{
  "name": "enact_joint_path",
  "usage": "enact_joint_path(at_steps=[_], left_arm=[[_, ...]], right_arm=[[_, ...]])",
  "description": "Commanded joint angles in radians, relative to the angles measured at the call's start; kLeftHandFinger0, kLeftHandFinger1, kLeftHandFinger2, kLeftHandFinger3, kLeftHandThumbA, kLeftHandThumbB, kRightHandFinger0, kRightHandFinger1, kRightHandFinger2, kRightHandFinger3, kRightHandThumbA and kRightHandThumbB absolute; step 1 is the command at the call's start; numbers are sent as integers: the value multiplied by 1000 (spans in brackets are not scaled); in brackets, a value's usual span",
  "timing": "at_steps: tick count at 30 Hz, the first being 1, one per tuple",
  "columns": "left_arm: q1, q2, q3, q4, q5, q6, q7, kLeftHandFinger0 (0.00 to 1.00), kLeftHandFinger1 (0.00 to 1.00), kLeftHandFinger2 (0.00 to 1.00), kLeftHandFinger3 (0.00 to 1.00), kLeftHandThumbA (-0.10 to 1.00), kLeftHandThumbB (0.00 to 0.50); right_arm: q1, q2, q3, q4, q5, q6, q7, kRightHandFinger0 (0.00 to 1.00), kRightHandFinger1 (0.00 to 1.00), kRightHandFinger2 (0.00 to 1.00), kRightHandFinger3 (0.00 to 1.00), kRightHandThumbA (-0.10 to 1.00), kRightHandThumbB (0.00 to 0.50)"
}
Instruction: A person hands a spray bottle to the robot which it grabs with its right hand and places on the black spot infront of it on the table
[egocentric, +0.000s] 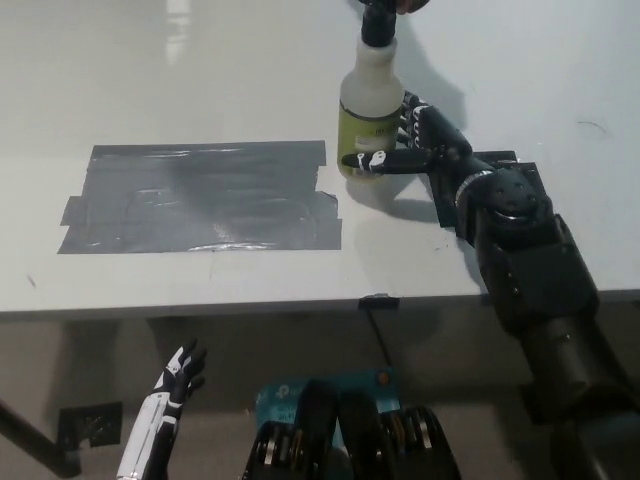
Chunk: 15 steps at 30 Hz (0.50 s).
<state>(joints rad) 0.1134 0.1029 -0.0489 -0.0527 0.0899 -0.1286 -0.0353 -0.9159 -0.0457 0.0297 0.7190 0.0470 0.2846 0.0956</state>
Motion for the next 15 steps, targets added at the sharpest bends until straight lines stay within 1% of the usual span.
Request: enact_joint_path(at_steps=[1, 3, 6, 10, 12, 13, 15], left_arm=[[-4, 5, -6, -11, 4, -33, -8, 1000, 1000, 1000, 1000, 1000, 8], [-6, 6, -5, -9, 6, -38, -6, 1000, 1000, 1000, 1000, 1000, 0], [-5, 5, -4, -10, 7, -39, -5, 1000, 1000, 1000, 1000, 1000, 6], [-6, 6, -7, -7, 17, -47, -2, 1000, 1000, 1000, 1000, 1000, 0], [-5, 5, -6, -7, 17, -40, -2, 1000, 1000, 1000, 1000, 1000, 2], [-7, 2, -5, -14, 4, -26, -7, 1000, 1000, 1000, 1000, 1000, 18], [-4, 0, -6, -25, -2, -13, -12, 1000, 1000, 1000, 1000, 1000, 19]], right_arm=[[-95, 6, 1, 43, -26, -71, -34, 1000, 1000, 1000, 1000, 1000, 500], [-110, 8, 2, 65, -32, -84, -42, 1000, 1000, 1000, 1000, 1000, 500], [-141, 8, -3, 124, -32, -124, -42, 1000, 1000, 1000, 1000, 1000, 500], [-171, 20, -30, 168, -5, -144, -52, 1000, 1000, 1000, 1000, 1000, 500], [-181, 25, -33, 175, -5, -153, -53, 1000, 1000, 1000, 1000, 1000, 500], [-194, 31, -34, 180, -5, -159, -53, 1000, 1000, 1000, 1000, 1000, 500], [-203, 35, -32, 189, -3, -183, -35, 1000, 1000, 1000, 1000, 1000, 500]])
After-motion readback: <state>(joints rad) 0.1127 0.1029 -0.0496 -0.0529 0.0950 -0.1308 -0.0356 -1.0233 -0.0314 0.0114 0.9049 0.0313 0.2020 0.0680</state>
